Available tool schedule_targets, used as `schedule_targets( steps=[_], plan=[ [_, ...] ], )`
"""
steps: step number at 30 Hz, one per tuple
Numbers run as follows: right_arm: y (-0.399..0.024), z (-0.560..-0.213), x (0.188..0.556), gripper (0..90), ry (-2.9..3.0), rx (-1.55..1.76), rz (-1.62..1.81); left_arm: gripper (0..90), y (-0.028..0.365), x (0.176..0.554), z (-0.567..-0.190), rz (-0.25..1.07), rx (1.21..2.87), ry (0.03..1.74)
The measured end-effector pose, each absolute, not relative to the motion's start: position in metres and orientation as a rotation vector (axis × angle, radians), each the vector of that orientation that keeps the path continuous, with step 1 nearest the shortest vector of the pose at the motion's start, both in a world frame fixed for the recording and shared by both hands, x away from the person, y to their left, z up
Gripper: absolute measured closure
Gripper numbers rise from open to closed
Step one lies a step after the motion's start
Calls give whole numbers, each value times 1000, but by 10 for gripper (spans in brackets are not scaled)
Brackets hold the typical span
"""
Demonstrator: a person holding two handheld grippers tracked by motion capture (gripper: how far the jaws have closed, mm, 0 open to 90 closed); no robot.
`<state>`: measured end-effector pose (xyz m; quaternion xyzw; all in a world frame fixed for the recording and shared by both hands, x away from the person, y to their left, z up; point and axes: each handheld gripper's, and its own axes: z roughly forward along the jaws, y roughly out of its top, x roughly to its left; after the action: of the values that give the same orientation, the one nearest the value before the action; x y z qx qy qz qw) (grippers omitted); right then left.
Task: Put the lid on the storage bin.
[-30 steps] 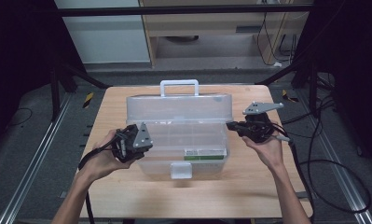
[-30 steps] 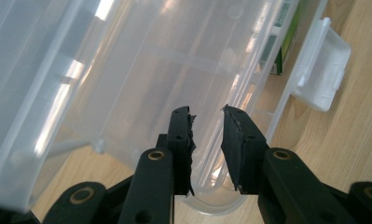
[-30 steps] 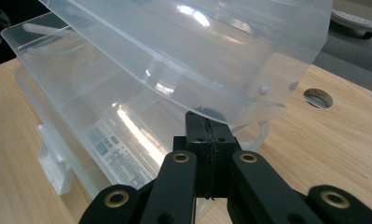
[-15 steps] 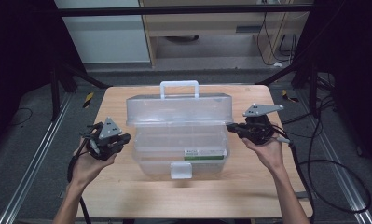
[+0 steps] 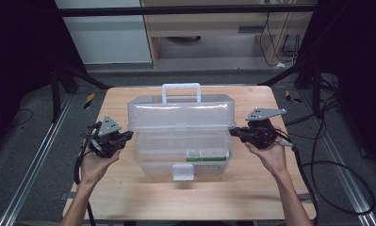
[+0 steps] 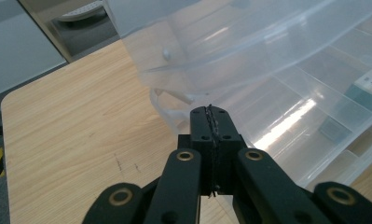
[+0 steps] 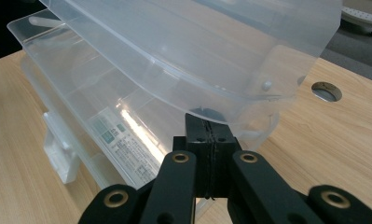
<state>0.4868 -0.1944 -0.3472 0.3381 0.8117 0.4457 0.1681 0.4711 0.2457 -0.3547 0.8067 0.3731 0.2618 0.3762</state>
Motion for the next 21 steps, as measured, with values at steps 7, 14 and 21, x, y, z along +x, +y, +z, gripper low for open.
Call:
schedule_targets(
  steps=[7,14,21],
  plan=[
    [-194,-352,482,892,2311,960,1258,889,248,471,-360,657,2045,964],
    [-199,-359,479,878,2313,982,1252,888,248,468,-362,652,2036,966],
    [-202,-368,476,856,2316,994,1241,888,249,465,-370,650,2042,978]
  ],
)
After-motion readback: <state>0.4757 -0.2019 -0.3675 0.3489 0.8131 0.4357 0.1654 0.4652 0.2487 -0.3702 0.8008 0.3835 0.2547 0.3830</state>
